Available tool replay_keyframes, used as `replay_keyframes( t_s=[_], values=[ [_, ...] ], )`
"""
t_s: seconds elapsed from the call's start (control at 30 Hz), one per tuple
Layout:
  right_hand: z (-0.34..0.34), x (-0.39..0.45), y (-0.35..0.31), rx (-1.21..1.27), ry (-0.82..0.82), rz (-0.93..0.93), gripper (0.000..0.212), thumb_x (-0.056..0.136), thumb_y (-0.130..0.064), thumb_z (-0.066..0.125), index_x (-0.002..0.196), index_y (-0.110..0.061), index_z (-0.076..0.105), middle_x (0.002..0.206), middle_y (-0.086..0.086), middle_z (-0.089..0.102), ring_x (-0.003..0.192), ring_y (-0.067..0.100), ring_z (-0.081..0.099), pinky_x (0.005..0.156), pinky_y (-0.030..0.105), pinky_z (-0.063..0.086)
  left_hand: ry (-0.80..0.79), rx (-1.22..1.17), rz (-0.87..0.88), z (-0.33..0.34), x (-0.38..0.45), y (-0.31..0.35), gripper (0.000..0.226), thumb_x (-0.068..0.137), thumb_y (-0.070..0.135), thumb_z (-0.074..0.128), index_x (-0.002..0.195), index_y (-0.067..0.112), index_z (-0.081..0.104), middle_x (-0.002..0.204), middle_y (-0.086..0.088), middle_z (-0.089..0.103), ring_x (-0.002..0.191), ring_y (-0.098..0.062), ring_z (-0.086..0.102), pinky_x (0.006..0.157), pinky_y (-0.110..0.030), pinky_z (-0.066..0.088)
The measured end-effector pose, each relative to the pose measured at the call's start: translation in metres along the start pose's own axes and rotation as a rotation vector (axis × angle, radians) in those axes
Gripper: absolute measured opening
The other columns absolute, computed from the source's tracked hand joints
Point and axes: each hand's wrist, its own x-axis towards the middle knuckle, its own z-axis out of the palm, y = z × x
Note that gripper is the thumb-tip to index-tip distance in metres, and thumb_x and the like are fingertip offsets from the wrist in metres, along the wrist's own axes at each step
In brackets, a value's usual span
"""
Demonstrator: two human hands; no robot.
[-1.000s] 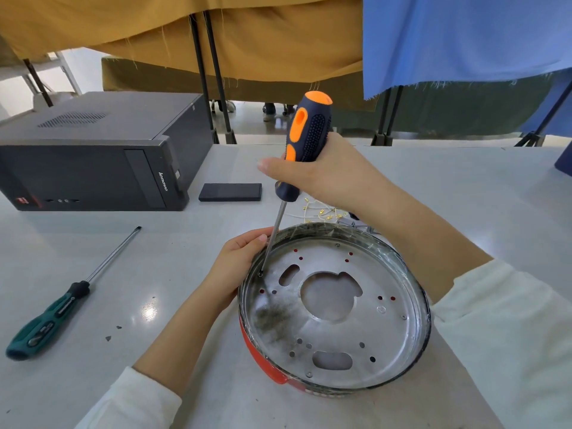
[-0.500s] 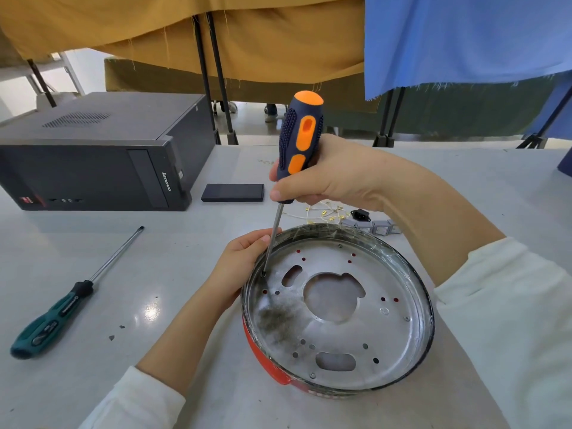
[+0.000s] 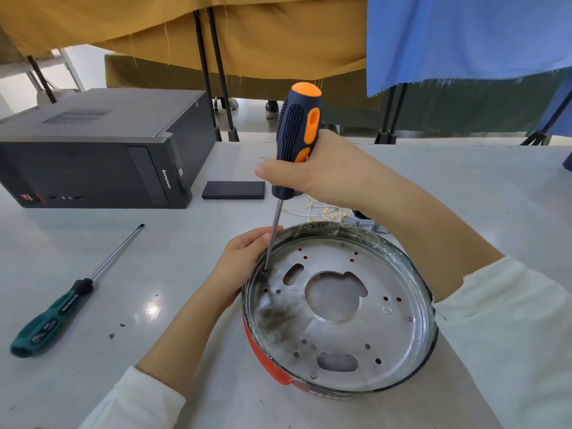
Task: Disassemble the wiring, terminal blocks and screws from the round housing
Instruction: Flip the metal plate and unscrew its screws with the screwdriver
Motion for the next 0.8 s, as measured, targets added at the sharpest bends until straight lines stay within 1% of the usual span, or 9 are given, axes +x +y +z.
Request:
replay_keyframes(
  t_s=[0.1,0.23,0.37,0.43,0.47,0.57,0.6,0.67,0.8],
  values=[
    [-0.006,0.001,-0.001,0.024,-0.096,0.028,0.025,0.083,-0.024,0.068,0.069,-0.013,0.05,0.047,-0.008,0.045,0.041,0.008,0.036,0.041,0.015,0.035,-0.003,0.005,0.0,0.0,0.0,0.0,0.026,0.1,0.021,0.049,0.101,0.032,0.073,0.101,0.002,0.075,0.099,-0.018,0.069,0.088,-0.034,0.054],
    [-0.02,0.0,-0.001,0.181,-0.257,0.078,0.009,0.081,-0.006,0.069,0.086,-0.006,0.062,0.065,0.003,0.056,0.05,0.012,0.041,0.049,0.021,0.037,-0.013,0.018,0.01,-0.002,0.001,-0.001,0.028,0.099,0.021,0.049,0.099,0.033,0.074,0.101,0.004,0.075,0.097,-0.014,0.07,0.086,-0.031,0.054],
    [-0.023,0.0,0.005,0.284,-0.309,0.101,0.019,0.081,0.009,0.062,0.088,-0.008,0.063,0.072,0.006,0.056,0.054,0.011,0.044,0.052,0.021,0.036,-0.014,0.025,0.01,-0.001,0.002,-0.001,0.027,0.099,0.021,0.049,0.101,0.033,0.073,0.101,0.005,0.075,0.097,-0.013,0.069,0.085,-0.029,0.054],
    [-0.021,-0.001,0.005,0.257,-0.279,0.09,0.011,0.082,0.003,0.065,0.088,-0.007,0.063,0.071,0.007,0.056,0.054,0.012,0.042,0.051,0.022,0.035,-0.016,0.023,0.01,-0.002,0.002,-0.002,0.028,0.099,0.02,0.049,0.102,0.033,0.073,0.101,0.005,0.075,0.097,-0.013,0.07,0.084,-0.029,0.054],
    [-0.019,-0.002,0.003,0.223,-0.265,0.084,0.008,0.082,-0.007,0.068,0.087,-0.005,0.062,0.072,0.009,0.054,0.054,0.012,0.04,0.051,0.022,0.034,-0.018,0.021,0.011,-0.002,0.002,-0.002,0.028,0.1,0.02,0.048,0.101,0.033,0.073,0.101,0.005,0.075,0.097,-0.014,0.07,0.084,-0.029,0.054],
    [-0.009,-0.003,-0.002,0.071,-0.146,0.072,0.045,0.079,-0.049,0.07,0.077,-0.008,0.054,0.066,0.004,0.048,0.049,0.009,0.038,0.046,0.018,0.035,-0.013,0.022,0.01,-0.001,0.001,-0.002,0.027,0.1,0.021,0.048,0.101,0.033,0.073,0.101,0.004,0.075,0.097,-0.015,0.069,0.087,-0.032,0.054],
    [-0.006,-0.003,-0.004,0.015,-0.07,0.048,0.05,0.08,-0.055,0.067,0.072,-0.009,0.05,0.06,-0.002,0.047,0.045,0.006,0.038,0.044,0.015,0.034,-0.013,0.022,0.009,-0.001,0.001,-0.002,0.027,0.099,0.021,0.049,0.102,0.033,0.073,0.101,0.004,0.075,0.097,-0.015,0.069,0.087,-0.033,0.054],
    [-0.002,-0.002,-0.003,-0.055,0.026,-0.002,0.046,0.085,-0.052,0.063,0.064,-0.015,0.043,0.047,-0.011,0.04,0.04,0.003,0.036,0.039,0.009,0.03,-0.018,0.013,0.009,-0.001,0.001,-0.001,0.025,0.099,0.022,0.05,0.102,0.033,0.073,0.101,0.003,0.075,0.097,-0.016,0.07,0.086,-0.033,0.054],
    [-0.009,-0.003,-0.005,0.035,-0.089,0.056,0.034,0.086,-0.03,0.066,0.064,-0.016,0.044,0.044,-0.009,0.037,0.037,0.009,0.031,0.037,0.016,0.03,-0.021,0.01,0.016,-0.001,0.001,-0.001,0.026,0.099,0.022,0.05,0.099,0.034,0.073,0.101,0.003,0.075,0.097,-0.015,0.07,0.081,-0.028,0.053]
  ],
)
